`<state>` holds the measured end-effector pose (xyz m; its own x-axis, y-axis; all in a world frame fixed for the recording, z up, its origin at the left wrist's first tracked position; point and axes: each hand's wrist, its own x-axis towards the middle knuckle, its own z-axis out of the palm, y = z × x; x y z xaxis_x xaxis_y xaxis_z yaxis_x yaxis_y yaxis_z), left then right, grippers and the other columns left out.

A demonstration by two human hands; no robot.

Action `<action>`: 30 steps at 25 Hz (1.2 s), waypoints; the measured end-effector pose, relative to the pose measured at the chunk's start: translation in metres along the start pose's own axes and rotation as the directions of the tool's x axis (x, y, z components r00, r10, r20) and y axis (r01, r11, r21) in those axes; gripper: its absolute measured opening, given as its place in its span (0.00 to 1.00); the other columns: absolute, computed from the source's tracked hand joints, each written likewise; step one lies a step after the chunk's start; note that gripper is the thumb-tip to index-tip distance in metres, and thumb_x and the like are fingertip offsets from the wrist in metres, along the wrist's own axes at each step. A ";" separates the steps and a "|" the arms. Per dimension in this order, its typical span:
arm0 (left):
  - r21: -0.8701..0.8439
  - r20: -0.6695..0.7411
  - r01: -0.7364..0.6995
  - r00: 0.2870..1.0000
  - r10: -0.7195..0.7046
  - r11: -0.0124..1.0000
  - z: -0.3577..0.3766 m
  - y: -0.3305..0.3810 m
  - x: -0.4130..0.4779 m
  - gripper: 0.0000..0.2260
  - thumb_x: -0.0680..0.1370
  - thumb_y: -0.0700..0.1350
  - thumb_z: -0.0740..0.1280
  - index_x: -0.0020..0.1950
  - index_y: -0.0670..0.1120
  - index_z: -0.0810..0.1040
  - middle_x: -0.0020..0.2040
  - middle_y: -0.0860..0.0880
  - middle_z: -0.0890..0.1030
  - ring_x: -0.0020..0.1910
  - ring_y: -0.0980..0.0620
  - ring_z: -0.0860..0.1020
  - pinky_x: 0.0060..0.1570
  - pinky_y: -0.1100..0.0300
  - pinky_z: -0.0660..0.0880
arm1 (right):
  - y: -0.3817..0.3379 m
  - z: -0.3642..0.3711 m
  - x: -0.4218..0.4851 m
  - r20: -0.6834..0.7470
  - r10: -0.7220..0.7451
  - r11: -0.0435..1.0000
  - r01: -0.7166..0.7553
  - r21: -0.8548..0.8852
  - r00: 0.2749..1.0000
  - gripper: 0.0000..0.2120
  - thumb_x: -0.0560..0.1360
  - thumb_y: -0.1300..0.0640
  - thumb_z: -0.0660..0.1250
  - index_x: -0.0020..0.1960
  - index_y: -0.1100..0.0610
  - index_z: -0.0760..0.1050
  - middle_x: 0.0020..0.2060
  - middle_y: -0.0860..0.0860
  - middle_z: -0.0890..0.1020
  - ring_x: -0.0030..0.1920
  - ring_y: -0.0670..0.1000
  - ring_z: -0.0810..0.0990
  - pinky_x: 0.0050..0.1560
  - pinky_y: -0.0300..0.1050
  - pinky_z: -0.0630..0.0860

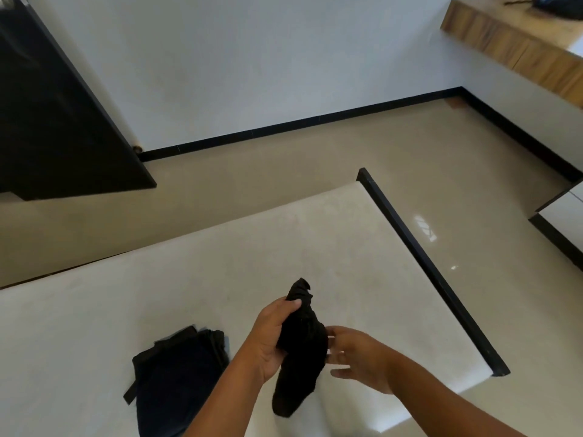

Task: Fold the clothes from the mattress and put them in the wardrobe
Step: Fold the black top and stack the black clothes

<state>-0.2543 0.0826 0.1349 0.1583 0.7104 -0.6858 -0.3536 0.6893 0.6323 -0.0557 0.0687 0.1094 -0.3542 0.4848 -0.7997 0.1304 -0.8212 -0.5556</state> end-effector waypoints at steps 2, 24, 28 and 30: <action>0.123 0.064 -0.081 0.995 0.073 0.989 0.007 0.015 -0.013 0.14 0.75 0.46 0.74 0.60 0.44 0.84 0.56 0.38 0.84 0.54 0.39 0.83 0.51 0.49 0.81 | -0.008 0.005 0.004 -0.086 0.048 0.948 -0.018 0.317 0.995 0.17 0.79 0.48 0.66 0.64 0.56 0.78 0.60 0.58 0.83 0.60 0.59 0.83 0.64 0.57 0.78; 0.930 -0.341 0.056 0.497 0.798 0.362 -0.037 0.112 -0.070 0.12 0.77 0.34 0.66 0.50 0.51 0.78 0.43 0.49 0.78 0.36 0.51 0.76 0.31 0.59 0.68 | -0.159 -0.084 -0.036 -0.405 -0.654 0.451 -0.101 -0.887 0.639 0.13 0.77 0.61 0.57 0.51 0.49 0.78 0.41 0.50 0.81 0.42 0.54 0.80 0.43 0.50 0.81; 0.785 -0.531 -0.025 0.488 0.693 0.619 -0.032 0.118 -0.062 0.11 0.77 0.36 0.64 0.48 0.52 0.80 0.49 0.46 0.81 0.43 0.47 0.82 0.40 0.50 0.82 | -0.187 -0.101 -0.056 -0.299 -0.514 0.649 0.137 -0.748 0.804 0.11 0.79 0.62 0.58 0.55 0.57 0.79 0.44 0.53 0.82 0.44 0.53 0.82 0.50 0.52 0.84; 0.625 -0.586 -0.157 0.552 0.593 0.765 -0.013 0.119 -0.062 0.11 0.79 0.35 0.62 0.50 0.50 0.80 0.50 0.46 0.82 0.49 0.45 0.82 0.44 0.49 0.84 | -0.192 -0.109 -0.068 -0.181 -0.362 0.709 0.144 -0.691 0.914 0.09 0.81 0.56 0.61 0.56 0.57 0.78 0.47 0.53 0.82 0.46 0.52 0.82 0.53 0.52 0.83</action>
<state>-0.3179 0.1186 0.2485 -0.6627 0.7173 -0.2151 0.2811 0.5045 0.8164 0.0444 0.2263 0.2463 -0.2033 0.7954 -0.5710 0.6808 -0.3043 -0.6663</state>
